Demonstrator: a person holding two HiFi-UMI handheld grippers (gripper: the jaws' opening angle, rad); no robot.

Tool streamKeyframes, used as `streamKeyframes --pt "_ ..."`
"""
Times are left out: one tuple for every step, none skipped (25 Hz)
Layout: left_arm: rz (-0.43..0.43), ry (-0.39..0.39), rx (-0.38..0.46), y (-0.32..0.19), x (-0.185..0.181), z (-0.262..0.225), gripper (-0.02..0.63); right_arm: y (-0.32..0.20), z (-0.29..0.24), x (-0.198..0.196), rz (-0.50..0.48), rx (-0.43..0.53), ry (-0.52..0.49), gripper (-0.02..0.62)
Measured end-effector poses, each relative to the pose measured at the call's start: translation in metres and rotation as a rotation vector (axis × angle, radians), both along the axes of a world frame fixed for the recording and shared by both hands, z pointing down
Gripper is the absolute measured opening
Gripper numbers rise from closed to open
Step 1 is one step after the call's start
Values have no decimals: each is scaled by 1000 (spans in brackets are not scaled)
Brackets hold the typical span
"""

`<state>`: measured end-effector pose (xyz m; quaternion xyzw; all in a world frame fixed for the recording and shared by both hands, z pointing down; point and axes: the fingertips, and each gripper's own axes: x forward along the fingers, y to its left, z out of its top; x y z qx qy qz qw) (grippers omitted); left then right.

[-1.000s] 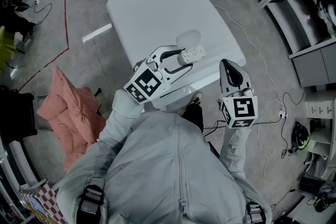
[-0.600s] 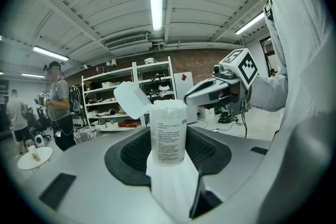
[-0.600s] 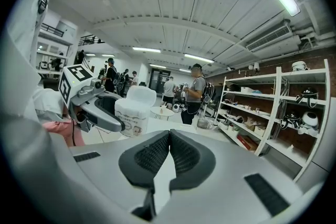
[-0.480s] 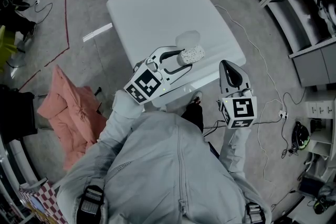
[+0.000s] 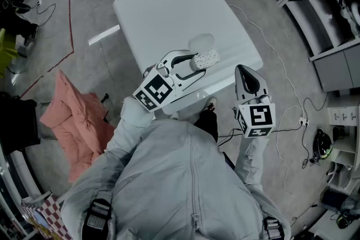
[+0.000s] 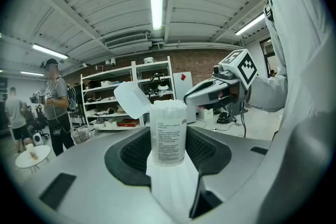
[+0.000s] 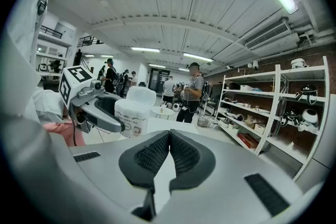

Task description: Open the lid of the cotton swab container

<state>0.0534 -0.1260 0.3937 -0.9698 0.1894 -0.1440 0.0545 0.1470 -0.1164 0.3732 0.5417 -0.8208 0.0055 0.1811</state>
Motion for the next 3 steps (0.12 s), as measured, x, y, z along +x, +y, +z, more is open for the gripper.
streamKeyframes --pt "1 0 -1 0 0 0 210 0 0 0 -1 -1 0 35" --pt "2 0 -2 0 1 0 210 0 0 0 -2 -1 0 35" --pt "3 0 -3 1 1 1 210 1 0 0 -2 -2 0 35"
